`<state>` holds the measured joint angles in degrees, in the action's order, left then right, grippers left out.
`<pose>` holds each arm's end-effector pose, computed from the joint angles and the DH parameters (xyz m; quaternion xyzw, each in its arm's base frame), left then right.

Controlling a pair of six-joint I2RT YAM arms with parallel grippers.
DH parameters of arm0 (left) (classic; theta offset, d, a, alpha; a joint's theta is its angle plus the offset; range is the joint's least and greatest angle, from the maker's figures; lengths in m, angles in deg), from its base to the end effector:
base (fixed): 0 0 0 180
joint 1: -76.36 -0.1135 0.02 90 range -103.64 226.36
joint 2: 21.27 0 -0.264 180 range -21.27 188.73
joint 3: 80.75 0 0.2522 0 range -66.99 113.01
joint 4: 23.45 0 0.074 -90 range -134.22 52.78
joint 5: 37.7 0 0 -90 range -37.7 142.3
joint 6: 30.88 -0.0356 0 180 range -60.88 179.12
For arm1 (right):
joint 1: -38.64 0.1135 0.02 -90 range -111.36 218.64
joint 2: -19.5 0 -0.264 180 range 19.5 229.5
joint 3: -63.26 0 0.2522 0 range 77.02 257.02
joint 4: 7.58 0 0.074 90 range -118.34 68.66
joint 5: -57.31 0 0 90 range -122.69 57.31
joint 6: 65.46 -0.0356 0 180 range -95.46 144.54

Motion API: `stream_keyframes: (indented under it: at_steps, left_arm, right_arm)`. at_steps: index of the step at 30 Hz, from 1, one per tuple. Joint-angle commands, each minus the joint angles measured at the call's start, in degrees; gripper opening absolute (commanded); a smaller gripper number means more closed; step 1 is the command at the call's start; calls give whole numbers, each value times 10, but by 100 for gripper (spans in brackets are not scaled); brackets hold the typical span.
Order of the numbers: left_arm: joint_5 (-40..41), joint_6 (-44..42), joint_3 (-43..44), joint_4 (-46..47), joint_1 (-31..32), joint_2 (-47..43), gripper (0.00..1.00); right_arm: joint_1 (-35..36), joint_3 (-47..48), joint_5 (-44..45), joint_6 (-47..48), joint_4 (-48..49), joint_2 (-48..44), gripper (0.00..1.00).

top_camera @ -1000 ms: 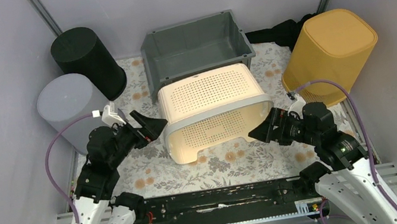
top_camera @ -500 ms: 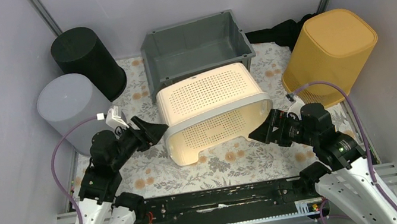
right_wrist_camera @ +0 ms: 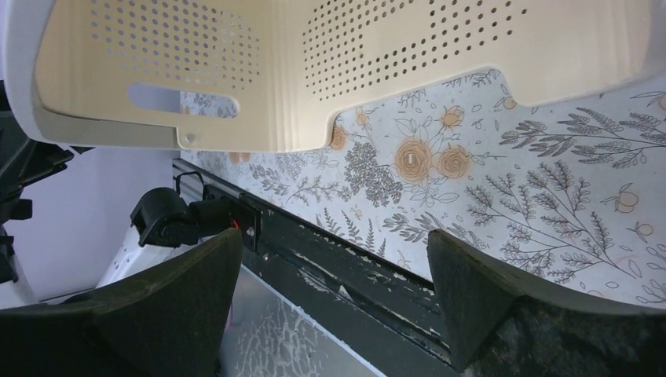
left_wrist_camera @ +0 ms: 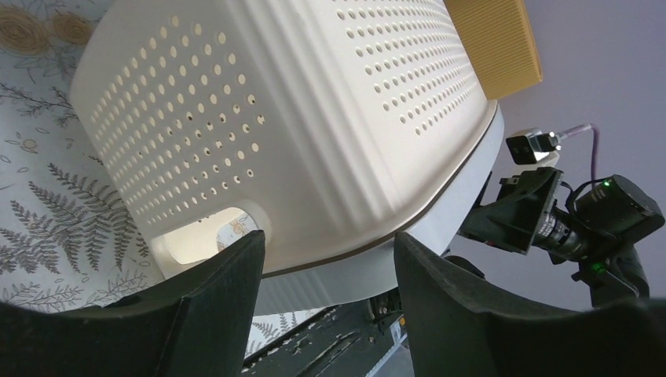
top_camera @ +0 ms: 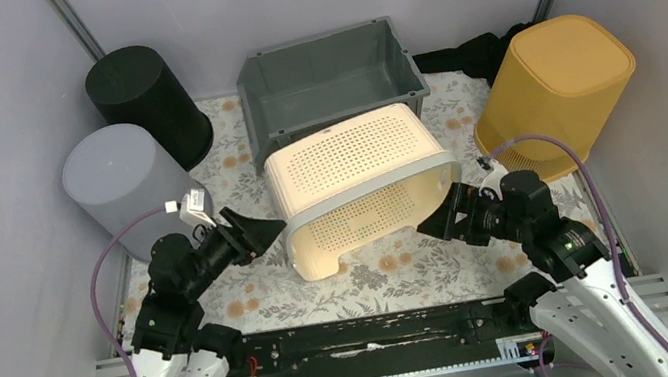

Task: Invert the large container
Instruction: Turn the container upside down at the center of the board.

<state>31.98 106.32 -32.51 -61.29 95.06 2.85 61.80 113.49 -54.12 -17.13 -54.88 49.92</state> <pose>0.1036 -0.0481 0.2990 -0.0850 0.7772 -0.4471 0.4347 0.1095 0.0610 0.2832 0.0399 0.8445 0.4075 0.3452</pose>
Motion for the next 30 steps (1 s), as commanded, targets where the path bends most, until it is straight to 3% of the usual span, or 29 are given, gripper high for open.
stream_keyframes:
  at_steps: [1, 13, 24, 30]
  left_arm:
    - [-32, 12, -7, 10, -2, -3, 68]
    - [-126, -18, 1, 13, 6, 63, 68]
    - [-139, -36, 17, 18, 44, 109, 69]
    - [-116, -34, 33, 45, 109, 156, 69]
  right_arm:
    - [3, 33, 18, 18, 18, 13, 94]
    - [2, 151, 48, 46, 2, 92, 94]
    - [2, 253, 52, 41, -44, 152, 95]
    - [2, 286, 39, 24, -43, 196, 95]
